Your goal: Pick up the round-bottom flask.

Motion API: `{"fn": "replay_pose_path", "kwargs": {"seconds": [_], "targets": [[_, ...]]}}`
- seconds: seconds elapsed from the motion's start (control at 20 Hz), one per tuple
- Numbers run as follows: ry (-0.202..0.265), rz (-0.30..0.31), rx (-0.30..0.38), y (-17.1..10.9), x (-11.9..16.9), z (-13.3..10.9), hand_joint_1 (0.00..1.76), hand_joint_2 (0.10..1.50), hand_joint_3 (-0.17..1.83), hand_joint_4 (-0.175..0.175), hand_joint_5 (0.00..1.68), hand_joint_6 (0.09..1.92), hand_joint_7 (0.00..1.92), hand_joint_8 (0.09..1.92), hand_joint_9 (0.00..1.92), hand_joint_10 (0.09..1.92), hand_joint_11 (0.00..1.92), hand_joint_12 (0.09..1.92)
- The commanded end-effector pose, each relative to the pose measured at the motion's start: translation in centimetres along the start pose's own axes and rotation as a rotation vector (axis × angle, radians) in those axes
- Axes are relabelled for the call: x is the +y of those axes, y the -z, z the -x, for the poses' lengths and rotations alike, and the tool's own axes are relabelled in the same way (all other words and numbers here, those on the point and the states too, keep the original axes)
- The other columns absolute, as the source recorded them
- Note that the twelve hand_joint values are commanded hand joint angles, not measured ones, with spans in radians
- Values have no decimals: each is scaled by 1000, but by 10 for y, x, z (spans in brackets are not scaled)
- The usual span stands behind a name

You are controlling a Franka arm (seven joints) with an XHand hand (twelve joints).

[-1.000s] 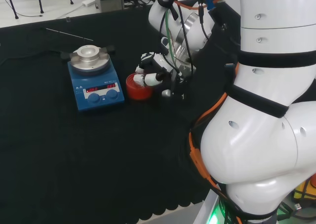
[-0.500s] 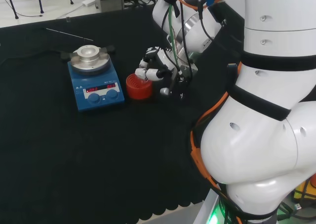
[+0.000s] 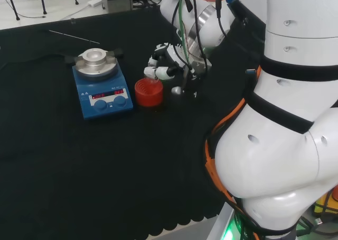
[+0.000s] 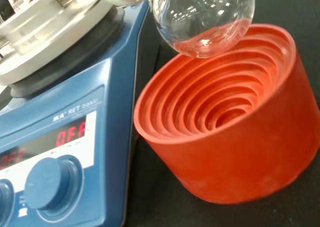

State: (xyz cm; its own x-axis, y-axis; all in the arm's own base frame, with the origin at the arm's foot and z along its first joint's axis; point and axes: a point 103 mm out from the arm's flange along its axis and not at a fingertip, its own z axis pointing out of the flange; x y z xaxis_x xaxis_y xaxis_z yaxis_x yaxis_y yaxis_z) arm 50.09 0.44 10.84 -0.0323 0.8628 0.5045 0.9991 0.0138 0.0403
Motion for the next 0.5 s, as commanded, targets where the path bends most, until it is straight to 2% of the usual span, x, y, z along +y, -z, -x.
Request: {"fn": "replay_pose_path", "kwargs": {"seconds": [0.05, 0.5], "targets": [[13, -27, -46, 24, 1, -26, 1014, 1067, 86, 175, 993, 1016, 306, 571, 505, 631, 60, 1333], [24, -26, -88, 48, -1, -50, 1016, 1062, 95, 175, 996, 1013, 306, 568, 498, 627, 55, 1332]]}}
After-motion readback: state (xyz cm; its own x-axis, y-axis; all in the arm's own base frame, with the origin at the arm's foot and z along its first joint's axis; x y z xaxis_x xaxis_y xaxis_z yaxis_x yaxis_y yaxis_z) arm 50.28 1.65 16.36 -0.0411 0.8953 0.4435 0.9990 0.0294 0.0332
